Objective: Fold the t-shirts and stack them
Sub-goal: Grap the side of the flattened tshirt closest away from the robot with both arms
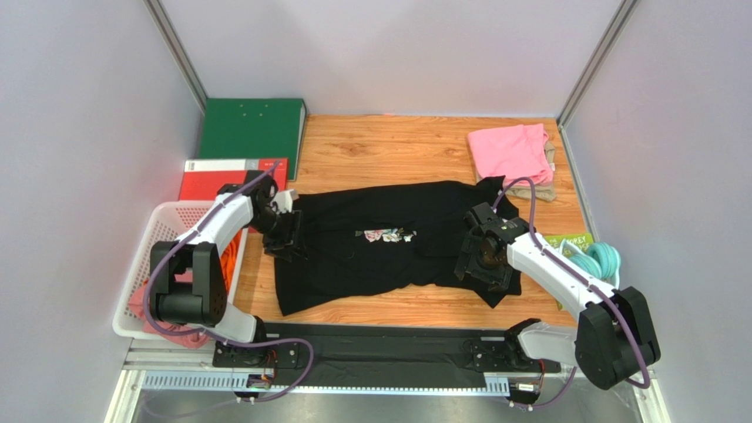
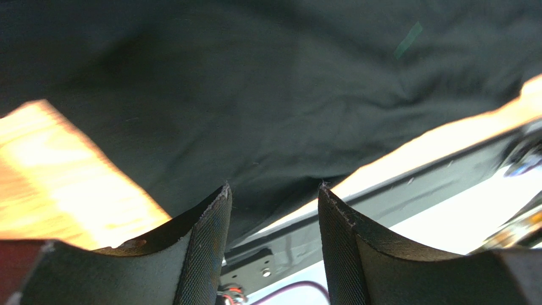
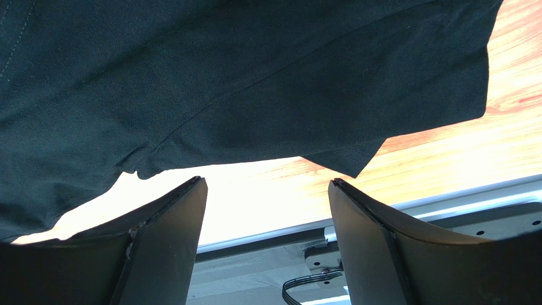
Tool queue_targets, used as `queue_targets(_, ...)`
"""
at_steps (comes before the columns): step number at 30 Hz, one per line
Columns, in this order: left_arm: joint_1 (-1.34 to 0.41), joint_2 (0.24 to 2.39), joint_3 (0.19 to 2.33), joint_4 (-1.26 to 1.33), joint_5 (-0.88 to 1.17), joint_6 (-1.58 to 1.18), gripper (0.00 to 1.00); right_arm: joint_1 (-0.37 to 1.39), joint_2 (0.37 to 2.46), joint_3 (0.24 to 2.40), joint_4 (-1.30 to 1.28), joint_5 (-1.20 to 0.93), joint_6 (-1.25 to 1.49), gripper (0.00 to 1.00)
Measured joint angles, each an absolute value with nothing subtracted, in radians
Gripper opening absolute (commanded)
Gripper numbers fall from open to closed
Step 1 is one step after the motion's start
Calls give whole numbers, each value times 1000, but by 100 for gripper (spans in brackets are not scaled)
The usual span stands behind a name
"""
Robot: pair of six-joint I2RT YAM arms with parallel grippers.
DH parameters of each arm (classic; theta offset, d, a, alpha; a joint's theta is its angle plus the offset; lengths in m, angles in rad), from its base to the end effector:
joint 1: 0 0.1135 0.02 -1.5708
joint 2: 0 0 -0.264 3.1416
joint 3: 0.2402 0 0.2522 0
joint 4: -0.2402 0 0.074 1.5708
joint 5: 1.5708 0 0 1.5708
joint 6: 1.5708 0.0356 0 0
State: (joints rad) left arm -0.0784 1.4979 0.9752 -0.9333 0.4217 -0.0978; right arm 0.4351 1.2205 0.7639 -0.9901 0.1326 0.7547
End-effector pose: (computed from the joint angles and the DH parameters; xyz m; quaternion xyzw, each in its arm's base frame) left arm 0.2532 -0.0345 0.2007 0.0025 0.9763 -0.2131 0.0375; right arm 0.1736 0.0755 0.1989 0.1625 0.9825 -0.0201 0.0883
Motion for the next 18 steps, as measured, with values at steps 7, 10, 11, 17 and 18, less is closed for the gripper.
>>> queue_targets(7,60,1606,997,-937,430,-142,46,435,1269,764,-982,131,754,77)
queue_targets(10,56,1655,1000,-960,475,-126,41,434,1309,775,-980,131,750,78)
queue_targets(11,49,1667,1011,-980,489,-106,41,434,1320,781,-978,131,749,78)
queue_targets(17,-115,1595,1144,-1046,488,116,49,430,1357,809,-945,128,739,78)
queue_targets(18,-168,1535,1147,-1019,453,189,50,430,1364,810,-941,125,736,78)
